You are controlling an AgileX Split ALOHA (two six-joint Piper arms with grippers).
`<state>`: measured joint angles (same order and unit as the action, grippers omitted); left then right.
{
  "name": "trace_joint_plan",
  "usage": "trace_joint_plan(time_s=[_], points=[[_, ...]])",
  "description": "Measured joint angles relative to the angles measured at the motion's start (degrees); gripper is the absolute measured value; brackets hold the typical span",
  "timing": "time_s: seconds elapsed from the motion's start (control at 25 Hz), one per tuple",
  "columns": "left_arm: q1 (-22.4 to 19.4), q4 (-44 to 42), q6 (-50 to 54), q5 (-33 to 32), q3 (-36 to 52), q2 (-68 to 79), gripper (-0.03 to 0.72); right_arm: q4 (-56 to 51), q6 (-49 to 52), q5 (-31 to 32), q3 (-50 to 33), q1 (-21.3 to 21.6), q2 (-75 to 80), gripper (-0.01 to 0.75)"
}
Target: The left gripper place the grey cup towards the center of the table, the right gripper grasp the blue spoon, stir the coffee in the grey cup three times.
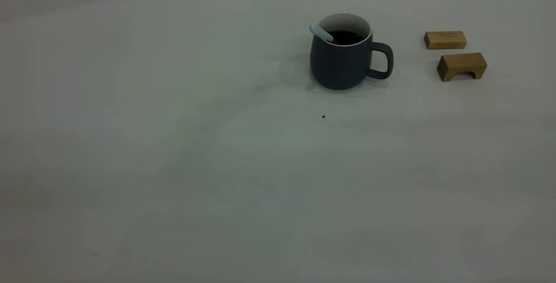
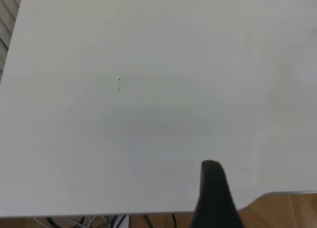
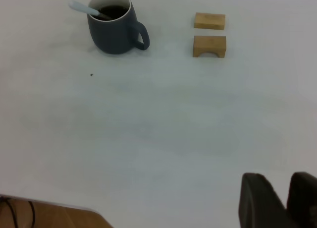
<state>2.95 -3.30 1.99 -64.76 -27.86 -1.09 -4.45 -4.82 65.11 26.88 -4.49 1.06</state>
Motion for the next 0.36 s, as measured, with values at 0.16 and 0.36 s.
trace_joint_plan(time_s=[0.16,0.36], points=[[0.00,0.00,0.00,0.00,0.00,0.00,0.585,0.00,0.00,0.00,0.00,0.00,0.00,0.185],[0.00,0.00,0.00,0.00,0.00,0.00,0.585,0.00,0.00,0.00,0.00,0.00,0.00,0.190]])
